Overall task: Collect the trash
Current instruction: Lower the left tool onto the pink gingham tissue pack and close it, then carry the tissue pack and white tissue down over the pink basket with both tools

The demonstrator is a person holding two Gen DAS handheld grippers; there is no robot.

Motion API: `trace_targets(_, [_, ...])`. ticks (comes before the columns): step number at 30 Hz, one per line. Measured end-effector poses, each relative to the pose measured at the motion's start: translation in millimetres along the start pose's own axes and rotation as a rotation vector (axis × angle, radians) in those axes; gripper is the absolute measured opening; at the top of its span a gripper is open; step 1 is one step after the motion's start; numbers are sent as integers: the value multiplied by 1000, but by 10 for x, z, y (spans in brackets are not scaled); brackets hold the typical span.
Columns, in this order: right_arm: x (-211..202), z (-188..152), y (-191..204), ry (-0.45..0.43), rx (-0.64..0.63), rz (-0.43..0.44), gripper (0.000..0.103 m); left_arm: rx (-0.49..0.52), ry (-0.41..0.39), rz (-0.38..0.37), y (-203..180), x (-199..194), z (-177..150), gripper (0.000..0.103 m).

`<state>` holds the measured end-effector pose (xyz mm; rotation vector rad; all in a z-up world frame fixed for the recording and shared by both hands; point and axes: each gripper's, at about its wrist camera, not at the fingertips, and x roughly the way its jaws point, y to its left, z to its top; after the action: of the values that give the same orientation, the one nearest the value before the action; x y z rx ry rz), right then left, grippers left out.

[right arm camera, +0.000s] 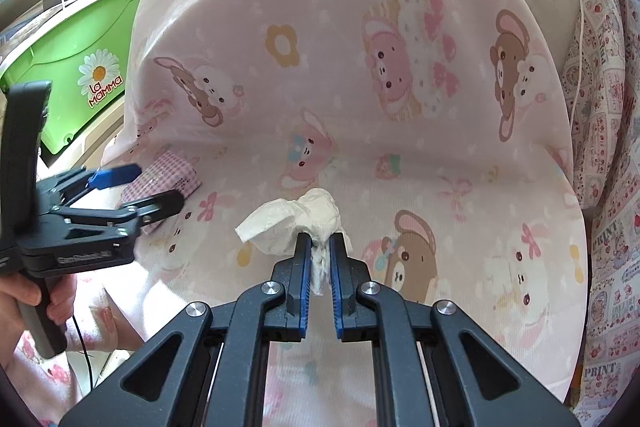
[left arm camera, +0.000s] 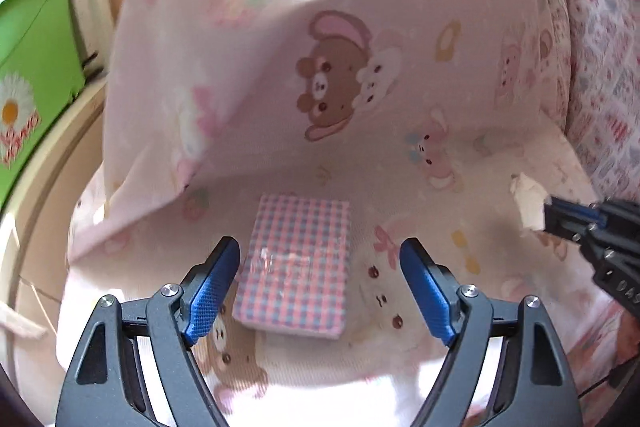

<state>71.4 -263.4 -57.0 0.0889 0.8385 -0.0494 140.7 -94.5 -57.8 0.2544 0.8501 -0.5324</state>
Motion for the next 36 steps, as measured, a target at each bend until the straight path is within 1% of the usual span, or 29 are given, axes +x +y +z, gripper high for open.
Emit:
trace_targets(1, [-6, -7, 1, 0, -1, -1, 10, 19, 12, 8, 21, 55, 9, 81])
trace_targets(2, [-13, -17, 2, 0, -1, -2, 10, 18, 28, 14, 71, 106, 9, 73])
trace_targets(3, [-15, -20, 3, 1, -1, -4, 10, -5, 39, 10, 124, 139, -12, 49])
trace_targets(4, [-18, -22, 6, 1, -2, -5, 10, -38, 44, -6, 181, 146, -14, 51])
trace_targets(6, [-25, -20, 7, -1, -4, -6, 10, -99, 34, -72, 239, 89, 12, 50])
trace_targets(7, [-33, -18, 6, -3, -3, -5, 10, -118, 23, -82, 273, 41, 15, 50])
trace_targets(9, [-41, -13, 4, -7, -3, -2, 10, -132, -1, -54, 337, -88, 12, 49])
trace_targets(13, [-83, -22, 5, -11, 3, 1, 10, -137, -23, -11, 407, -320, -34, 50])
trace_targets(15, [-126, -27, 7, -12, 17, 14, 10, -118, -28, 23, 317, -360, 7, 50])
trace_targets(17, [-187, -34, 27, -19, 23, 24, 10, -91, -38, 63, 291, -445, -27, 50])
trace_targets(18, [-222, -40, 46, -25, 21, 24, 10, -82, -45, 68, 223, -466, -74, 50])
trace_targets(19, [-259, -50, 69, -32, 17, 22, 10, -80, -53, 60, 260, -519, -102, 50])
trace_targets(20, [-292, -55, 87, -38, 15, 24, 10, -87, -67, 32, 183, -506, -103, 50])
trace_targets(21, [-330, -64, 109, -42, 16, 29, 10, -97, -78, 3, 186, -548, -127, 50])
trace_targets(22, [-371, -73, 132, -47, 19, 36, 10, -106, -80, -11, 193, -593, -155, 50])
trace_targets(25, [-477, -115, 212, -58, 12, 48, 10, -118, -101, -4, 191, -734, -239, 50])
trace_targets(27, [-551, -158, 271, -68, 13, 48, 10, -112, -100, -7, 197, -818, -300, 50])
trace_targets(29, [-632, -222, 294, -74, 34, 70, 10, -115, -100, -1, 185, -864, -368, 50])
trace_targets(34, [-798, -400, 388, -82, 55, 93, 10, -130, -80, -23, 107, -873, -471, 50])
trace_targets(36, [-864, -468, 439, -83, 54, 105, 10, -137, -53, -45, 87, -879, -533, 50])
